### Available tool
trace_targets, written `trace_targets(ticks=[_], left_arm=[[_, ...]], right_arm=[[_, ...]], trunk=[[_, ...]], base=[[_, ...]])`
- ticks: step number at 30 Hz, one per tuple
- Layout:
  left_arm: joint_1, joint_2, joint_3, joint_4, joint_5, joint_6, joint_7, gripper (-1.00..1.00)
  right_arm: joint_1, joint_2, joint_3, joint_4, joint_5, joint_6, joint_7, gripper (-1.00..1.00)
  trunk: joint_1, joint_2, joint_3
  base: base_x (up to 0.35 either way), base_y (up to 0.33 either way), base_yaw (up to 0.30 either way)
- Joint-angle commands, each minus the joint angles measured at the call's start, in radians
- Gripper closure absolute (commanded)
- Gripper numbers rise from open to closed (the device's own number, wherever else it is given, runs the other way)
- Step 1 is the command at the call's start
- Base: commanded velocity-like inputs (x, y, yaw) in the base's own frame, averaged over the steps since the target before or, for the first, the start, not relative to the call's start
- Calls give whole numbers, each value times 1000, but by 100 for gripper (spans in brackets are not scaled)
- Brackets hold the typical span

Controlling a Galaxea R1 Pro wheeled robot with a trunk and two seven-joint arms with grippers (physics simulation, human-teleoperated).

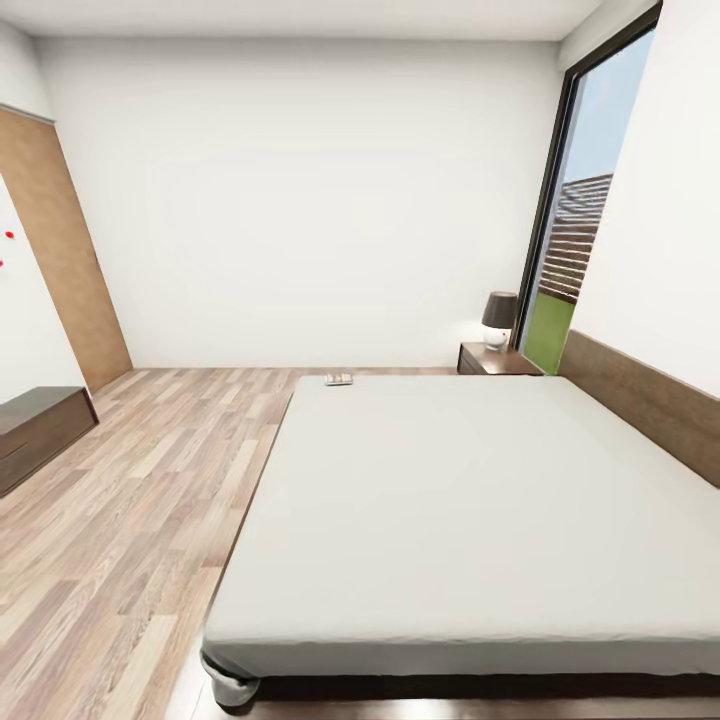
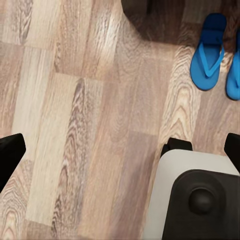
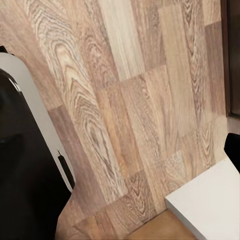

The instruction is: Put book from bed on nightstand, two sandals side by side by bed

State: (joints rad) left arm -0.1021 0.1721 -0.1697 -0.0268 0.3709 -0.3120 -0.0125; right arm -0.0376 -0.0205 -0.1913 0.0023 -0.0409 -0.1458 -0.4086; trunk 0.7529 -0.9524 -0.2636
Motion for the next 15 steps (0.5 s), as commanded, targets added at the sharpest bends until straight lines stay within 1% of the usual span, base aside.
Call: trace_targets(ticks=[1, 8, 15], left_arm=[[-1, 0, -8, 1, 10, -3, -1, -100], [-1, 1, -8, 3, 10, -1, -1, -100], [-1, 1, -10, 3, 9, 2, 19, -100]], right_arm=[[-1, 0, -5, 1, -4, -8, 1, -100], [-1, -2, -6, 1, -4, -8, 1, -100], [-1, 0, -5, 1, -5, -8, 1, -100]], trunk=[[-4, 6, 2], [-31, 55, 24], [-58, 104, 46]], base=[[0, 0, 0], [0, 0, 0], [0, 0, 0]])
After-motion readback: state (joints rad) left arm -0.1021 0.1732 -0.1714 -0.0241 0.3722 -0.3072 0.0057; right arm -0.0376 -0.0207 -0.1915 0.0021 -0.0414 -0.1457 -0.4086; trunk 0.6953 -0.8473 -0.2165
